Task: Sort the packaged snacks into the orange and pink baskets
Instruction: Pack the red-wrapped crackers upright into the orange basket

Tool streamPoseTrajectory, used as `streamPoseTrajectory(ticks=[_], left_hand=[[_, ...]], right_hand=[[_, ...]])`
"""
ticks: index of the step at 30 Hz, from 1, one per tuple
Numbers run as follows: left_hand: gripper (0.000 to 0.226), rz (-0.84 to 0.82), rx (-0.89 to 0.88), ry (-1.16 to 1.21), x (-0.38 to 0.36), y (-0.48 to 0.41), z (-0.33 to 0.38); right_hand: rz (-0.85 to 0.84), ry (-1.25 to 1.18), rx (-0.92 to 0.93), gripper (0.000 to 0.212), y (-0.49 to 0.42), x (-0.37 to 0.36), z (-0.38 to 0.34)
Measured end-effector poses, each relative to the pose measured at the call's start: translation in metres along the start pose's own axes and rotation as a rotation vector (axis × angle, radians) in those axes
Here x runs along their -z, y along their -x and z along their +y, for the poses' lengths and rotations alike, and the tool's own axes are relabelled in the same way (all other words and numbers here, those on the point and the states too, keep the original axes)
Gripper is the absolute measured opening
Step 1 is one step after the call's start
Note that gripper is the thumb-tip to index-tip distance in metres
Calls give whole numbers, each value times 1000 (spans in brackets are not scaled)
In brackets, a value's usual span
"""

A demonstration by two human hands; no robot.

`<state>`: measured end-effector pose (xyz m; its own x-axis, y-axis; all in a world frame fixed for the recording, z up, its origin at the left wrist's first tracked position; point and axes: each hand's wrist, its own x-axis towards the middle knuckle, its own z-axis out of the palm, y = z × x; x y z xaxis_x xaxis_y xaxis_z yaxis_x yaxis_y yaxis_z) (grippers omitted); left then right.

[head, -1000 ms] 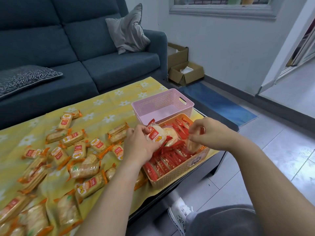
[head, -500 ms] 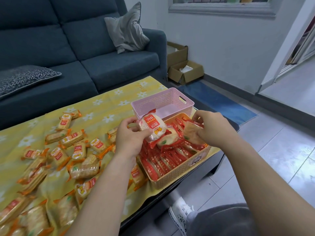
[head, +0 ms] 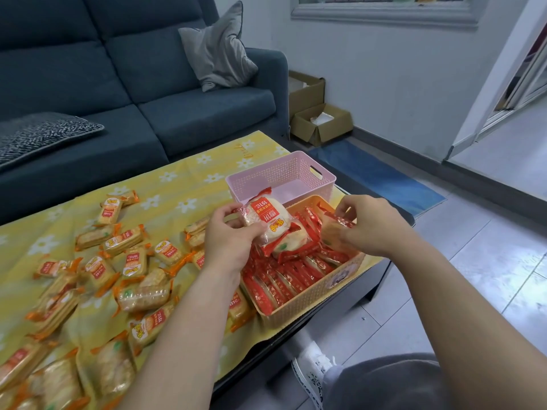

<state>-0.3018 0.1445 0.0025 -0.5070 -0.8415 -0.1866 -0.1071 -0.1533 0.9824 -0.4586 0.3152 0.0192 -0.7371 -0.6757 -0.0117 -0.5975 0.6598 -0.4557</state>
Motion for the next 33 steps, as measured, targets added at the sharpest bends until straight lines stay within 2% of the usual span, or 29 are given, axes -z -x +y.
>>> streamPoseTrajectory(ticks=[9, 12, 15, 17, 19, 21, 24, 27, 29, 30, 33], left_hand=[[54, -13, 24, 12, -7, 1, -4], [55, 5, 26, 24, -8, 0, -5], [54, 22, 40, 48, -8, -1, -5], [53, 16, 46, 63, -9, 1, -4], [53, 3, 50, 78, -10, 4, -2], [54, -13, 47, 81, -11, 5, -2], [59, -33, 35, 75, -11, 4, -2], [63, -47, 28, 67, -12, 4, -3], [58, -64, 22, 56, -15, 5, -3], [52, -77, 12, 46, -17, 6, -3], [41, -118, -54, 3, -27, 14, -2]], right_hand=[[-132, 111, -71, 27, -7, -25, -3], [-33, 250, -62, 18, -7, -22, -11], [54, 273, -57, 11, -7, -12, -14], [-66, 299, -54, 16, -7, -19, -14], [-166, 314, -63, 9, -8, -37, -12], [-163, 275, -68, 5, -11, -46, -10], [-160, 187, -68, 18, -14, -43, -10], [-301, 184, -49, 19, -13, -41, -12], [-357, 162, -51, 24, -10, -36, -9], [-301, 124, -61, 26, -11, -30, -7], [176, -127, -76, 25, -10, -7, -5]])
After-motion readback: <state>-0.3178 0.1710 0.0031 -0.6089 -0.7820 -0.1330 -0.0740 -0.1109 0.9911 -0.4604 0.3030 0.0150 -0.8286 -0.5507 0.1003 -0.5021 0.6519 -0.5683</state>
